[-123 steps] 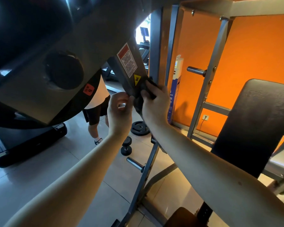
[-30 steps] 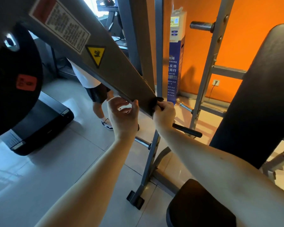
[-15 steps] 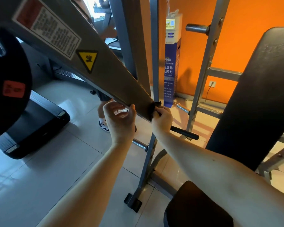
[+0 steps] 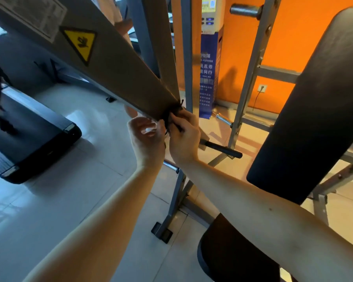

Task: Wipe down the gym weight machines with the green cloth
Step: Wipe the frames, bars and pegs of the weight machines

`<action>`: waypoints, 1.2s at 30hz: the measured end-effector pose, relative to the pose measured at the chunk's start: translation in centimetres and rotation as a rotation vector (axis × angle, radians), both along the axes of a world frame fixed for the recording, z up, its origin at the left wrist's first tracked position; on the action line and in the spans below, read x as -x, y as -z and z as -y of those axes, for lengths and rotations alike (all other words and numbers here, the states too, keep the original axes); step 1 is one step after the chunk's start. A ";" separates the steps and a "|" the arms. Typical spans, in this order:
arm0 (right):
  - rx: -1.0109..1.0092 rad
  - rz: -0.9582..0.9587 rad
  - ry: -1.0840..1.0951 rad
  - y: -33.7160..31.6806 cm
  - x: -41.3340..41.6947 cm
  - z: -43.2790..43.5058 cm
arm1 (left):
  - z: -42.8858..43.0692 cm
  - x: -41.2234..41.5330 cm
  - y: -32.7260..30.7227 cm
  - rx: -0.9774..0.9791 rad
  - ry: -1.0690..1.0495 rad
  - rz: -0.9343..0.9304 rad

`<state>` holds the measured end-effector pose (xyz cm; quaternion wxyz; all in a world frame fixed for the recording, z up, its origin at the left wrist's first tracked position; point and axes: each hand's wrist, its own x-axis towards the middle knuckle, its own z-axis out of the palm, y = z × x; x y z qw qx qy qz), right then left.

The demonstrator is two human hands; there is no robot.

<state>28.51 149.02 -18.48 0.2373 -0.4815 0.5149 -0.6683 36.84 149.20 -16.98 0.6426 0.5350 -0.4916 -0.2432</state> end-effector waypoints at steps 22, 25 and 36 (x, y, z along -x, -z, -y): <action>-0.448 0.378 0.041 9.9 4.9 6.0 | 4.0 5.0 6.7 -0.289 -0.058 -0.023; -0.578 0.576 0.081 11.6 6.7 7.7 | 4.3 5.6 7.6 -0.299 -0.065 -0.024; -0.417 0.246 0.044 13.2 5.1 6.2 | 5.5 6.1 9.4 -0.313 -0.032 -0.020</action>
